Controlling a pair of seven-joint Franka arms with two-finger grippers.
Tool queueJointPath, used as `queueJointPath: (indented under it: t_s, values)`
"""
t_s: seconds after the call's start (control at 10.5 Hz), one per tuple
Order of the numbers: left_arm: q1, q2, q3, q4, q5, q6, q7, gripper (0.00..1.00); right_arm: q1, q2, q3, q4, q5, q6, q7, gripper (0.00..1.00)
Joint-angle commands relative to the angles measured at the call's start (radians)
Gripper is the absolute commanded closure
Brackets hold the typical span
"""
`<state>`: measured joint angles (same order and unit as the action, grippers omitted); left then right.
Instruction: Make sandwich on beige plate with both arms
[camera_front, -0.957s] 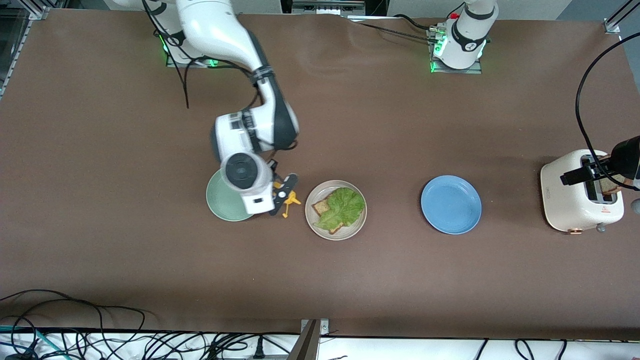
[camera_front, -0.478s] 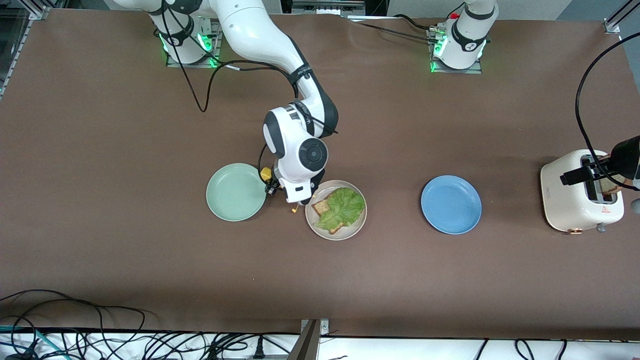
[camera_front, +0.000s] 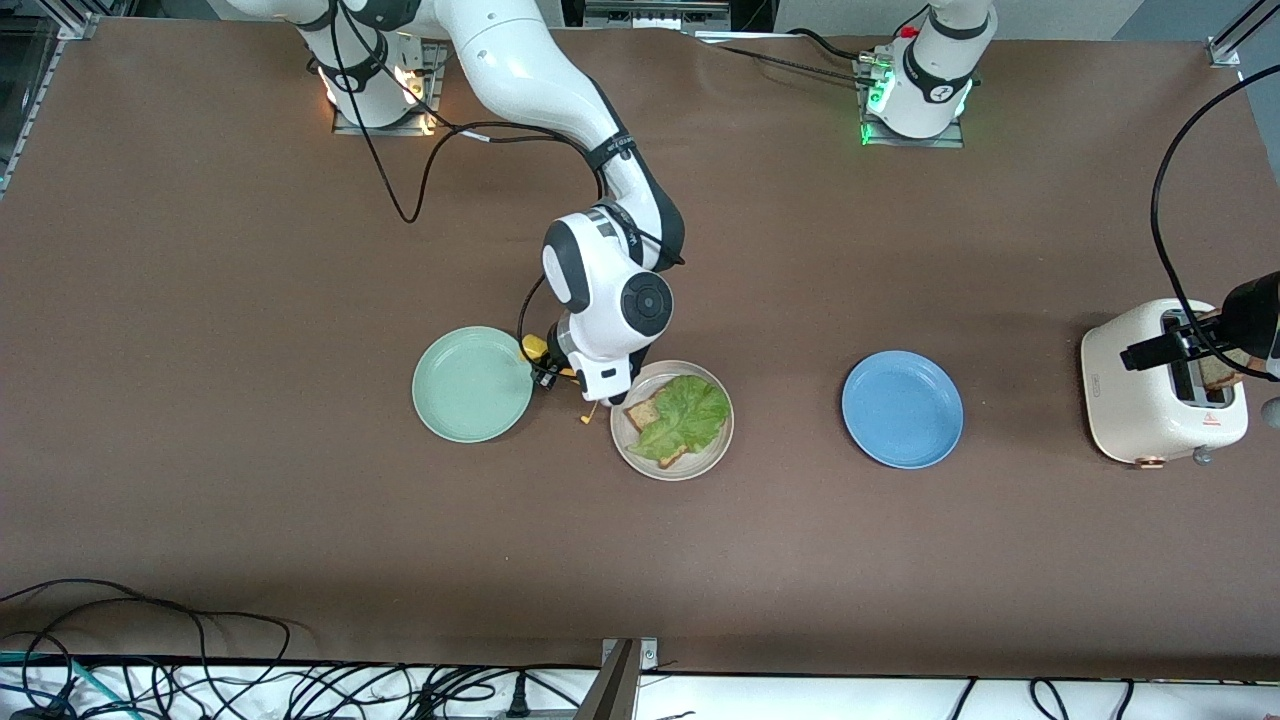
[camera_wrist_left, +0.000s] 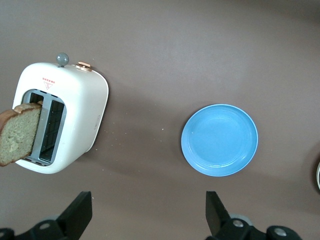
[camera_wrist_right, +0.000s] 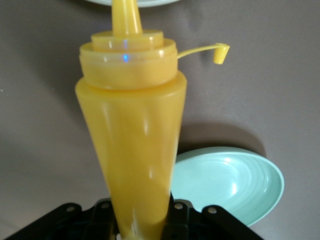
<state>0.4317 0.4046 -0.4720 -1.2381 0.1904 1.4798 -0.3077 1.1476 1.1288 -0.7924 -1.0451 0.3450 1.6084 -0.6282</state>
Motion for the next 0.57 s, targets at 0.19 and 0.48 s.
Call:
queueJointPath:
  t_s: [0.19, 0.48]
  values:
    - [0.001, 0.000, 0.004, -0.004, -0.019, 0.001, 0.018, 0.00, -0.160, -0.129, 0.111, 0.034, 0.078, -0.007, -0.008, 1.00]
    - [0.015, 0.005, 0.010, -0.004, 0.001, 0.001, 0.021, 0.00, -0.410, -0.282, 0.324, -0.007, 0.207, -0.007, -0.057, 1.00]
